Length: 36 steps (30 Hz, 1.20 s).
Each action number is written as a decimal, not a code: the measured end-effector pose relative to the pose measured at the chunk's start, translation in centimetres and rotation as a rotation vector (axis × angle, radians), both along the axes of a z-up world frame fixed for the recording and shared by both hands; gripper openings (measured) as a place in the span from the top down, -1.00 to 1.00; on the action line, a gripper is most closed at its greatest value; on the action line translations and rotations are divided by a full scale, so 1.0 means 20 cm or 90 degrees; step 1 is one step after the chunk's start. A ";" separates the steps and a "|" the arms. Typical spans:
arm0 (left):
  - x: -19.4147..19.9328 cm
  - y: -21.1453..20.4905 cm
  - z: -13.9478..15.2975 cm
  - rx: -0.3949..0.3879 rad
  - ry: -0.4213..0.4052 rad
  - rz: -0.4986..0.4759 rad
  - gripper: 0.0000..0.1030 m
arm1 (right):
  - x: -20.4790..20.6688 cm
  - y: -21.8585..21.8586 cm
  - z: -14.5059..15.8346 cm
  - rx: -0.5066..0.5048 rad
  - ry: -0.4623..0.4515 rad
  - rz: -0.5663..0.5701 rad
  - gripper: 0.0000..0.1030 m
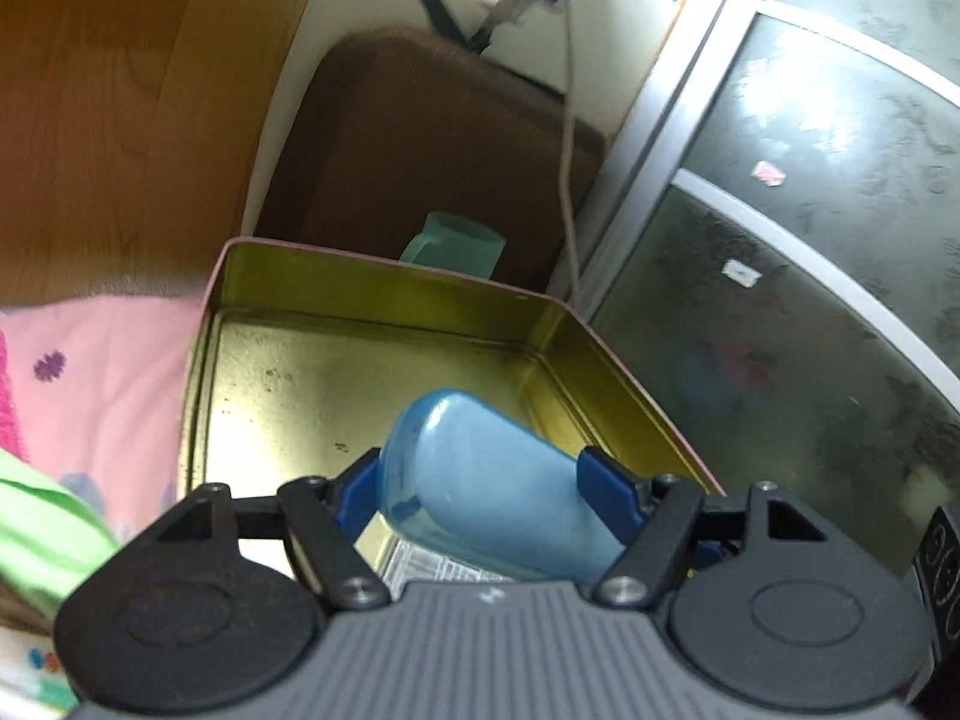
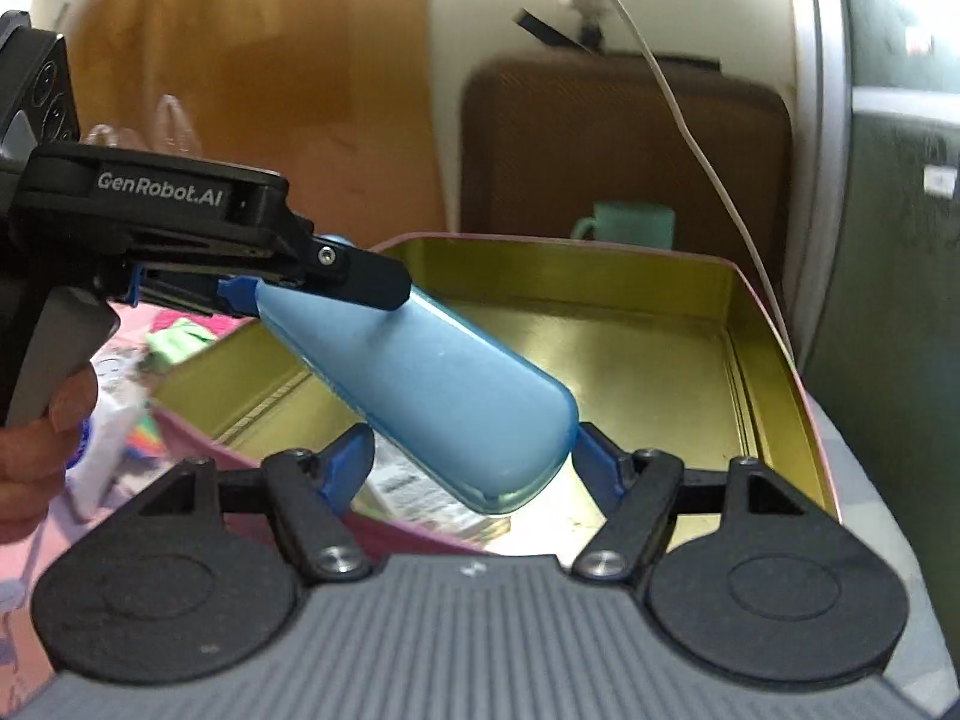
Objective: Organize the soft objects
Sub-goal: 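Lower the blue case into the pink tin and release it, then grasp the white wet-wipes pack with the left tool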
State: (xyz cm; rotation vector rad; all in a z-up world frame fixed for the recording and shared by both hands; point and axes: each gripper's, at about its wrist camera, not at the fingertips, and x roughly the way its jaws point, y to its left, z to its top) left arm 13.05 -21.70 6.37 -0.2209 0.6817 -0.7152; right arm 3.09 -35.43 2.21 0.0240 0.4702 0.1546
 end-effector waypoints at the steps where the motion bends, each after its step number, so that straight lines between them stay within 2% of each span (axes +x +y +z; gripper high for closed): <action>1: 0.01 -0.02 -0.02 0.008 0.005 0.005 -0.35 | 0.01 0.00 -0.01 -0.003 -0.002 -0.009 -0.49; 5: 0.03 -0.03 -0.06 0.029 0.021 0.020 -0.35 | 0.03 0.03 -0.04 -0.018 -0.014 -0.068 -0.53; 9: -0.06 0.08 -0.01 0.002 0.008 0.012 -0.35 | 0.01 0.01 -0.05 0.016 -0.020 -0.087 -0.53; 14: -0.28 0.44 0.08 -0.040 -0.041 0.029 -0.38 | -0.14 0.07 0.01 0.043 -0.082 -0.082 -0.52; 19: -0.42 0.93 -0.01 -0.024 -0.040 0.145 -0.38 | -0.29 0.23 0.07 0.096 -0.119 0.007 -0.52; 22: -0.43 1.16 -0.11 -0.022 0.018 0.213 -0.36 | -0.30 0.38 0.05 0.125 -0.082 0.086 -0.50; 25: -0.42 1.29 -0.19 -0.043 0.060 0.247 -0.35 | -0.25 0.54 -0.01 0.156 -0.019 0.141 -0.31; 30: -0.39 1.31 -0.23 -0.055 0.068 0.222 -0.35 | -0.15 0.75 -0.09 0.149 0.053 0.165 -0.22; 36: -0.34 1.19 -0.27 -0.040 0.065 0.176 -0.35 | -0.09 0.86 -0.11 0.122 0.078 0.158 -0.22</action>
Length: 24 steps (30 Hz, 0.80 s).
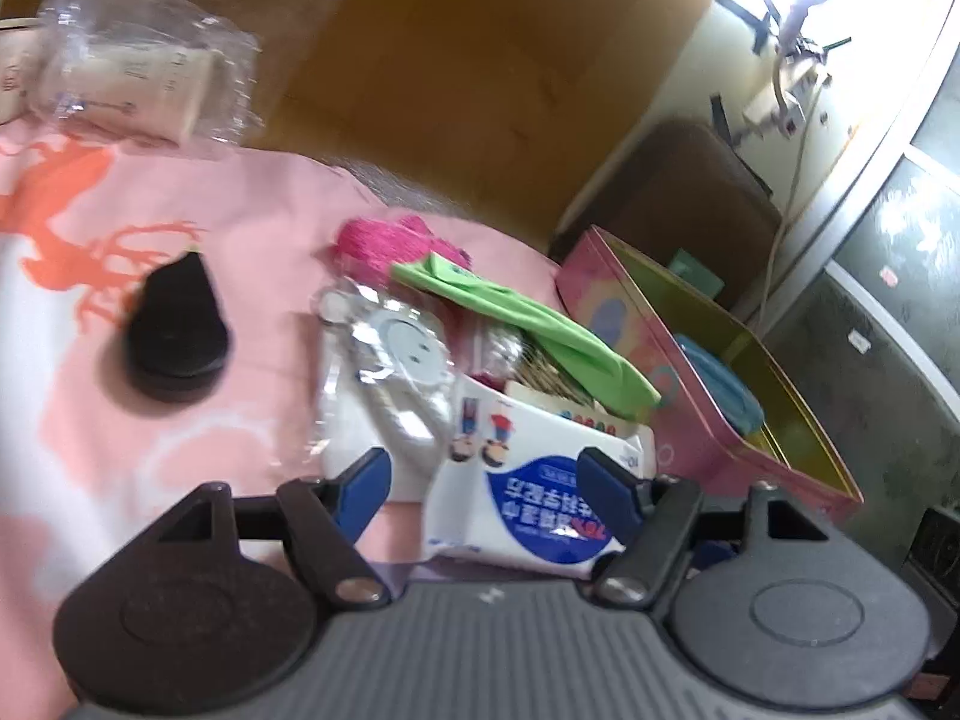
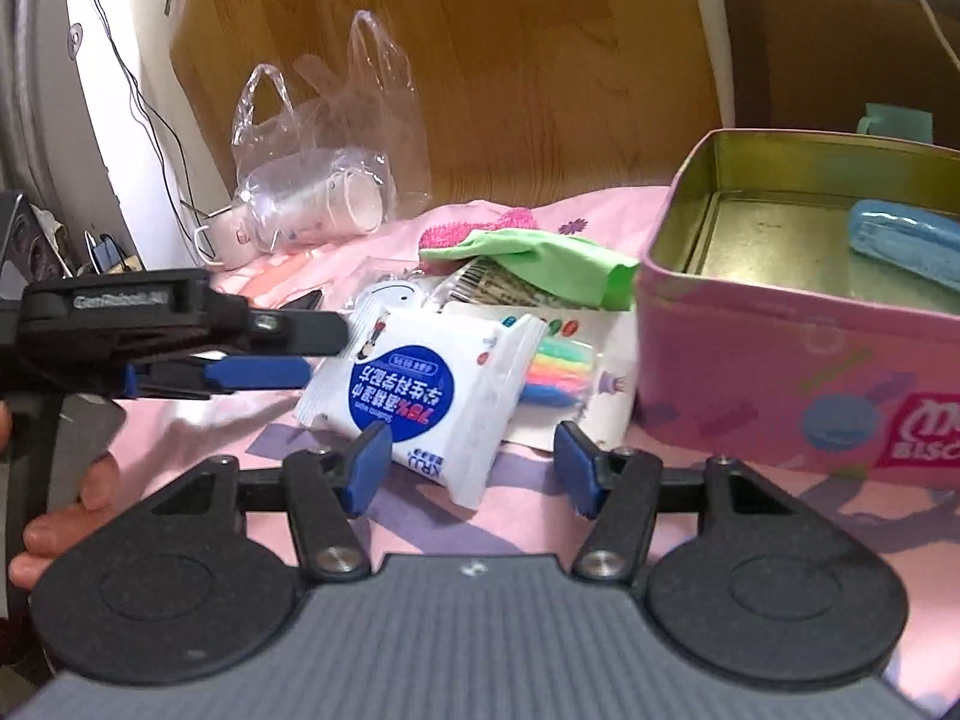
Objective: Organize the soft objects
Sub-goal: 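Grasp the white wet-wipes pack with the left tool, then place the wet-wipes pack into the pink tin and open the left tool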
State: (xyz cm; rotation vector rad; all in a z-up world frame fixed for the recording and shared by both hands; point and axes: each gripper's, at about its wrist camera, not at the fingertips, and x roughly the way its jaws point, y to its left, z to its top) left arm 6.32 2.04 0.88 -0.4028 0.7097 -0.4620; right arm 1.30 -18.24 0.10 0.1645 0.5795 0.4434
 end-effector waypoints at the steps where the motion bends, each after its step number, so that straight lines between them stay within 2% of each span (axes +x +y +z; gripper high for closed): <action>1: 0.01 -0.03 0.00 0.006 -0.004 -0.005 -0.35 | 0.02 0.01 0.00 -0.001 0.002 0.002 -0.22; 3: 0.01 -0.05 -0.01 0.011 -0.007 -0.019 -0.25 | 0.03 0.04 -0.01 -0.002 0.004 0.010 -0.16; 4: 0.00 -0.07 -0.01 0.010 -0.005 -0.028 -0.23 | 0.03 0.05 -0.01 -0.005 0.006 0.015 -0.02; 7: -0.06 -0.11 -0.01 0.035 0.002 -0.042 -0.23 | -0.03 0.07 -0.01 -0.023 0.002 0.023 0.00; 9: -0.13 -0.10 0.00 0.024 0.009 -0.052 -0.24 | -0.08 0.07 0.00 -0.025 -0.002 0.027 0.00; 11: -0.19 -0.08 0.01 0.008 0.002 -0.072 -0.35 | -0.17 0.06 0.01 -0.029 -0.020 0.025 0.01; 12: -0.21 -0.08 0.01 0.003 0.007 -0.071 -0.50 | -0.22 0.05 0.02 -0.032 -0.031 0.029 0.01; 14: -0.21 -0.08 -0.01 -0.005 0.019 -0.070 -0.54 | -0.28 0.02 0.02 -0.024 -0.035 0.044 0.00; 17: -0.21 -0.12 -0.03 0.023 0.004 -0.068 -0.42 | -0.31 0.02 -0.02 -0.045 -0.026 0.049 -0.04; 18: -0.22 -0.14 -0.03 0.037 0.003 -0.071 -0.28 | -0.30 0.04 -0.04 -0.063 -0.023 0.047 -0.05; 19: -0.23 -0.17 -0.02 0.049 0.002 -0.077 -0.27 | -0.29 0.04 -0.05 -0.063 -0.023 0.048 -0.13; 22: -0.26 -0.20 0.01 0.073 -0.004 -0.070 -0.27 | -0.28 0.05 -0.04 -0.082 -0.038 0.044 -0.07; 24: -0.28 -0.21 0.06 0.067 -0.021 -0.066 -0.27 | -0.29 0.03 -0.03 -0.065 -0.055 0.045 -0.07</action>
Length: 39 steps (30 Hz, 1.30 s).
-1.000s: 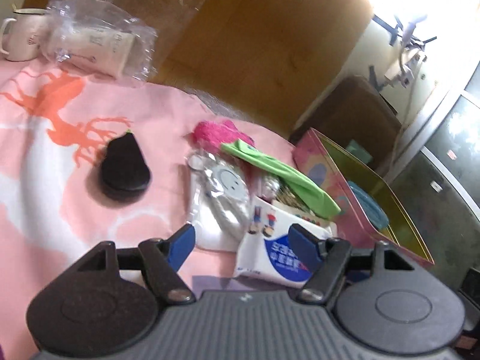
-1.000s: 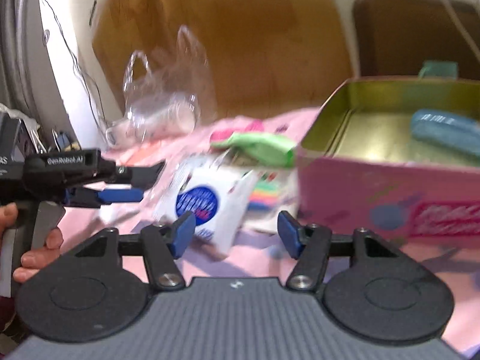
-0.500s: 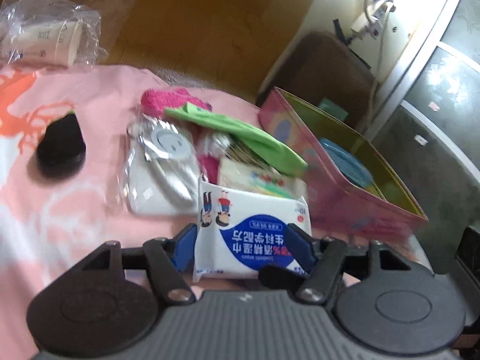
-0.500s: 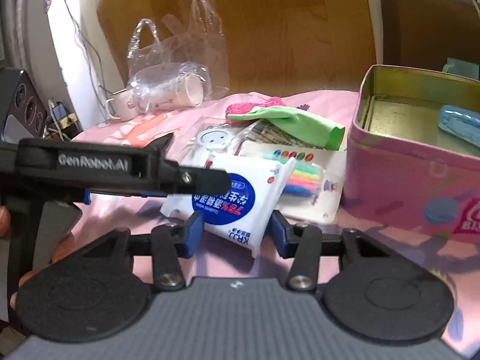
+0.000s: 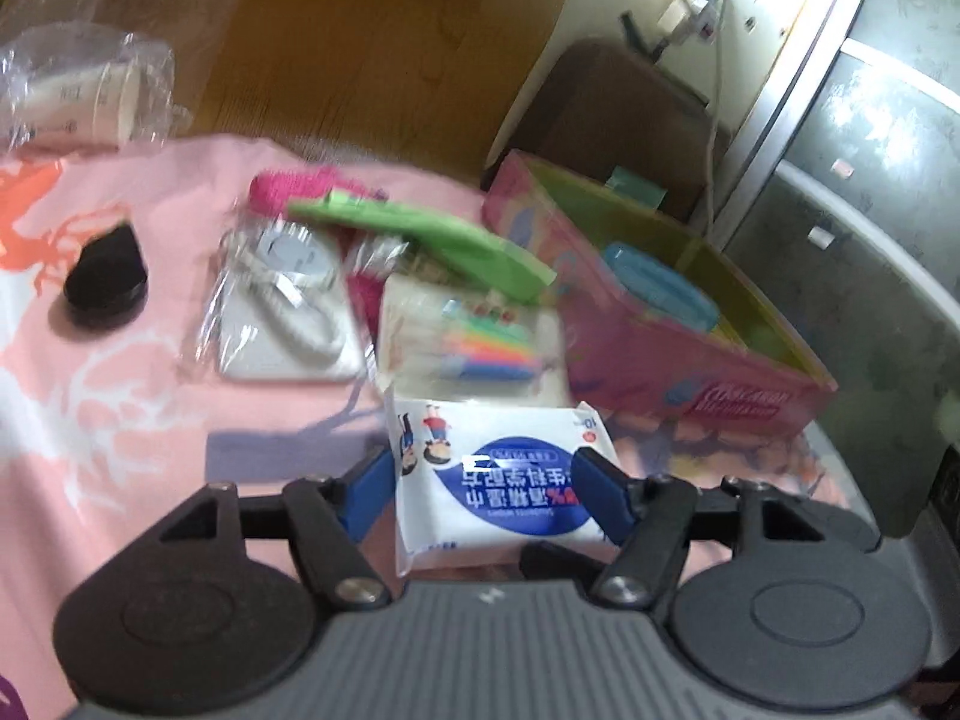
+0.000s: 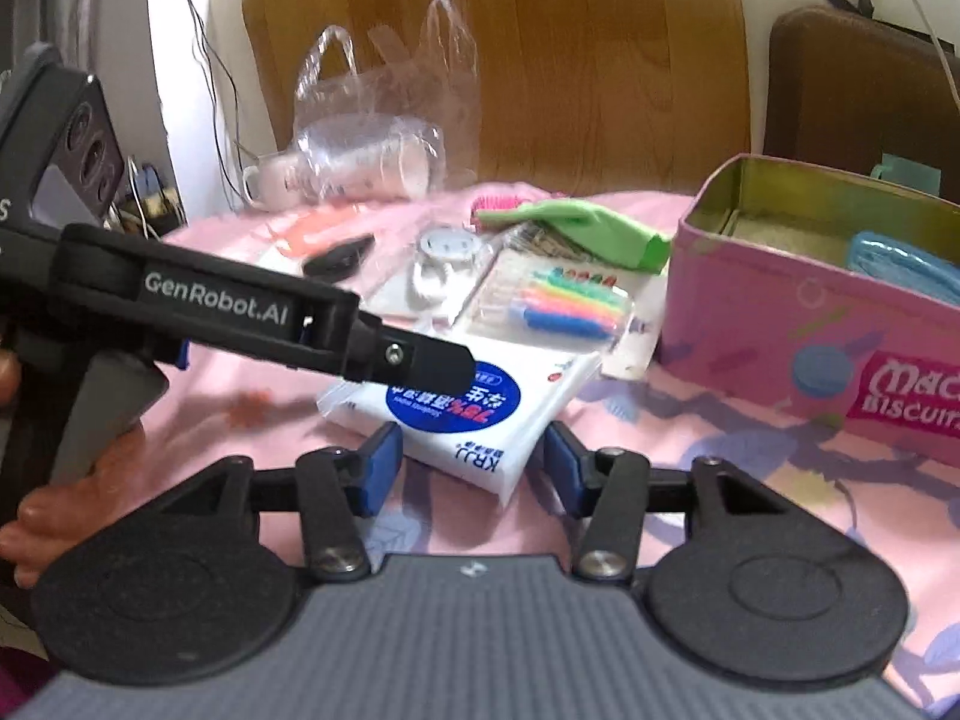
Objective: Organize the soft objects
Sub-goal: 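Place the wet-wipes pack into the pink tin and open the left tool, then grasp the card of coloured markers with the left tool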
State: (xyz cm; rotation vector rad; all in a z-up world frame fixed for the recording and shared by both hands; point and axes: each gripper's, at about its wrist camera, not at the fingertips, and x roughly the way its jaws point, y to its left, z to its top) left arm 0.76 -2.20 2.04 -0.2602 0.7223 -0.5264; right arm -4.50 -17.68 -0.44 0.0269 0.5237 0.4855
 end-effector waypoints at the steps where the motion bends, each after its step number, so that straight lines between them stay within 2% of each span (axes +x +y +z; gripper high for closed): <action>1: -0.01 -0.01 0.04 -0.005 -0.014 -0.003 -0.27 | -0.02 -0.01 0.01 0.003 -0.018 -0.003 -0.07; 6: 0.04 -0.21 0.30 -0.008 -0.108 -0.044 -0.27 | -0.09 -0.09 0.15 -0.014 -0.141 -0.060 -0.07; 9: 0.12 -0.43 0.40 0.004 -0.157 -0.082 -0.27 | -0.06 -0.22 0.23 -0.012 -0.183 -0.117 -0.07; 11: 0.20 -0.58 0.42 0.007 -0.163 -0.107 -0.27 | -0.01 -0.32 0.24 -0.003 -0.180 -0.158 -0.07; 18: 0.42 -1.01 0.33 0.010 -0.113 -0.156 -0.27 | 0.17 -0.68 0.17 0.031 -0.103 -0.264 -0.08; 21: 0.49 -1.09 0.27 0.005 -0.092 -0.154 -0.27 | 0.20 -0.76 0.17 0.005 -0.097 -0.295 -0.13; 22: 0.51 -1.11 0.26 0.008 -0.091 -0.149 -0.34 | 0.21 -0.77 0.17 -0.003 -0.098 -0.304 -0.19; 24: 0.53 -1.13 0.23 0.029 -0.096 -0.127 -0.38 | 0.25 -0.81 0.15 -0.033 -0.106 -0.346 -0.20; 26: 0.53 -1.08 0.21 0.032 -0.087 -0.118 -0.37 | 0.27 -0.84 0.12 -0.057 -0.099 -0.387 -0.20; 29: 0.44 -0.94 0.23 0.011 -0.100 -0.131 -0.37 | 0.18 -0.87 0.13 -0.003 -0.123 -0.389 -0.20; 33: 0.29 -0.67 0.26 -0.007 -0.127 -0.146 -0.37 | 0.04 -0.78 0.16 0.019 -0.179 -0.382 -0.20; 36: 0.21 -0.42 0.24 0.004 -0.136 -0.118 -0.36 | -0.01 -0.68 0.18 0.057 -0.180 -0.314 -0.19; 39: 0.19 -0.18 0.18 -0.001 -0.105 -0.068 -0.33 | -0.02 -0.55 0.16 0.083 -0.128 -0.204 -0.19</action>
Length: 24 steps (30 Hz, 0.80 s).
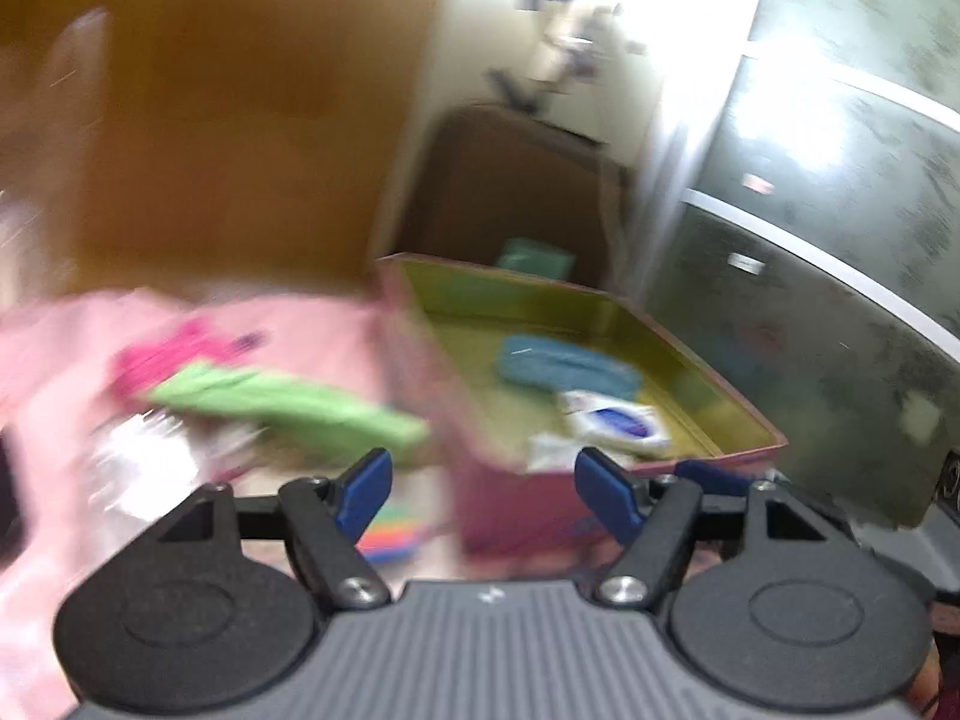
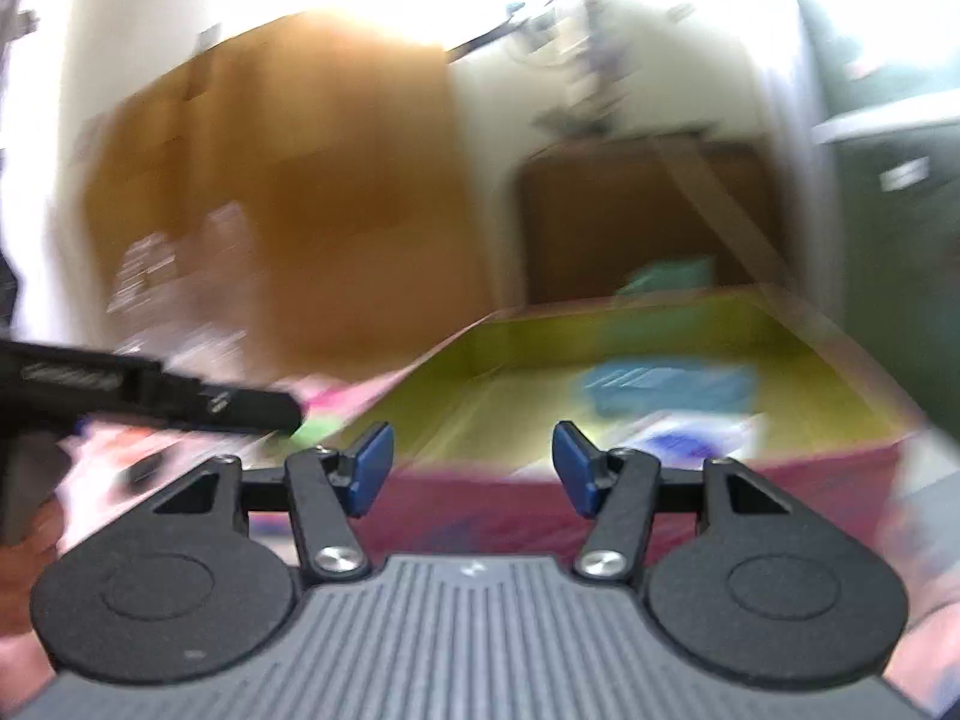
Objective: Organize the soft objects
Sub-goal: 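Grasp the card of coloured markers with the left tool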
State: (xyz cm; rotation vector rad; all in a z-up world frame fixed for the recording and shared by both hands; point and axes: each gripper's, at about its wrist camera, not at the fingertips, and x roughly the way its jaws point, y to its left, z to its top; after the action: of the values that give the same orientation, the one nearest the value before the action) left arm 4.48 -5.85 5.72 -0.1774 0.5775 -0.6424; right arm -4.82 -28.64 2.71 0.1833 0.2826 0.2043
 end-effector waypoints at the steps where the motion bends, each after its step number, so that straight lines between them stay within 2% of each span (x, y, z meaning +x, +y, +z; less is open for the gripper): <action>1: 0.01 0.07 -0.03 -0.008 0.020 0.014 -0.33 | 0.02 0.06 -0.02 0.008 0.022 0.038 -0.19; 3: 0.04 0.16 -0.08 -0.021 0.057 0.034 -0.33 | 0.06 0.17 -0.05 0.008 0.058 0.094 -0.19; 5: 0.07 0.22 -0.13 -0.035 0.075 0.045 -0.33 | 0.11 0.29 -0.09 -0.016 0.087 0.120 -0.19; 7: 0.09 0.22 -0.16 -0.020 0.067 0.069 -0.41 | 0.18 0.37 -0.11 -0.032 0.116 0.129 -0.19; 10: 0.16 0.21 -0.21 -0.012 0.081 0.071 -0.47 | 0.28 0.41 -0.15 -0.017 0.168 0.126 -0.20; 12: 0.21 0.18 -0.23 -0.015 0.090 0.057 -0.52 | 0.34 0.43 -0.17 -0.014 0.182 0.117 -0.19; 15: 0.25 0.12 -0.24 0.007 0.086 0.053 -0.58 | 0.38 0.47 -0.17 -0.017 0.186 0.126 -0.25; 18: 0.21 0.12 -0.23 0.018 0.081 0.055 -0.42 | 0.37 0.51 -0.16 -0.032 0.183 0.118 -0.28; 22: 0.05 0.23 -0.19 -0.025 0.087 0.033 -0.42 | 0.25 0.49 -0.15 -0.002 0.188 0.139 -0.28; 24: -0.06 0.27 -0.18 -0.029 0.082 0.023 -0.43 | 0.14 0.48 -0.14 0.019 0.196 0.168 -0.28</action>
State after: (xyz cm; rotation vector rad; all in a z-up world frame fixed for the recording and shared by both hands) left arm 3.23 -0.47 2.12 -0.2723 0.6827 -0.6118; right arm -2.03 -19.04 -0.11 0.2060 0.6107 0.4437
